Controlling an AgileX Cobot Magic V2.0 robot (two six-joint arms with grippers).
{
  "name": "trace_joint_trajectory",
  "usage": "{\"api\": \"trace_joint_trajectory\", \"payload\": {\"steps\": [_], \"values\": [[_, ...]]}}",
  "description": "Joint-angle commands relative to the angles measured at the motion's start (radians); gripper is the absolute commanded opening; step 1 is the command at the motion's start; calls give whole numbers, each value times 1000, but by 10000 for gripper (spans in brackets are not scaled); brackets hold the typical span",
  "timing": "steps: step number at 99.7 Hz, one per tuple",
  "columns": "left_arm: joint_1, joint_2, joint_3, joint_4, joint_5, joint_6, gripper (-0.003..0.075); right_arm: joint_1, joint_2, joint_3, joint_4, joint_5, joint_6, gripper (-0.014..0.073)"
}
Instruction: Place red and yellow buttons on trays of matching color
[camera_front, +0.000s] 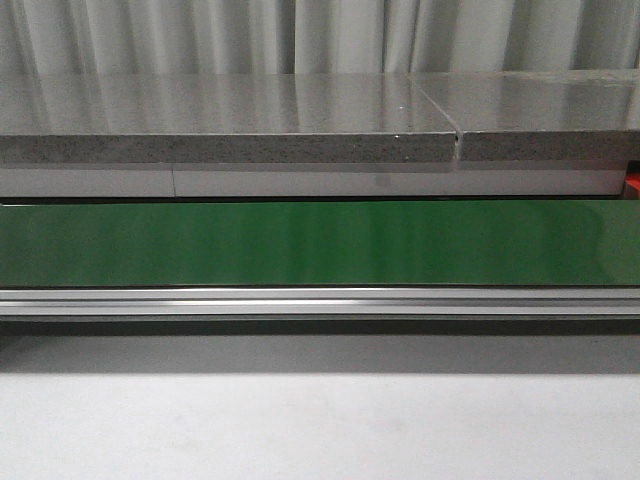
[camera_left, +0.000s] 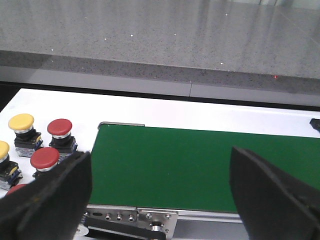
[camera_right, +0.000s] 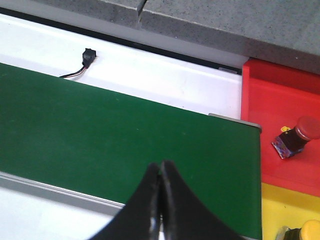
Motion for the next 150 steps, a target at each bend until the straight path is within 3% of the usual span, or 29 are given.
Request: {"api": "trace_joint_trajectory", "payload": {"steps": [1,29,81,150], "values": [[20,25,-56,-7,-88,-41,568,1,-8,-24,8,-66,-7,-68],[200,265,-225,16,-15,-245,568,1,-8,-24,8,-66,-7,-68],[444,797,-340,12,7,-248,568,1,-8,-24,8,-66,-7,-68],[464,1178,-441,3,-9,-242,568,1,-8,-24,8,-66,-7,-68]]}}
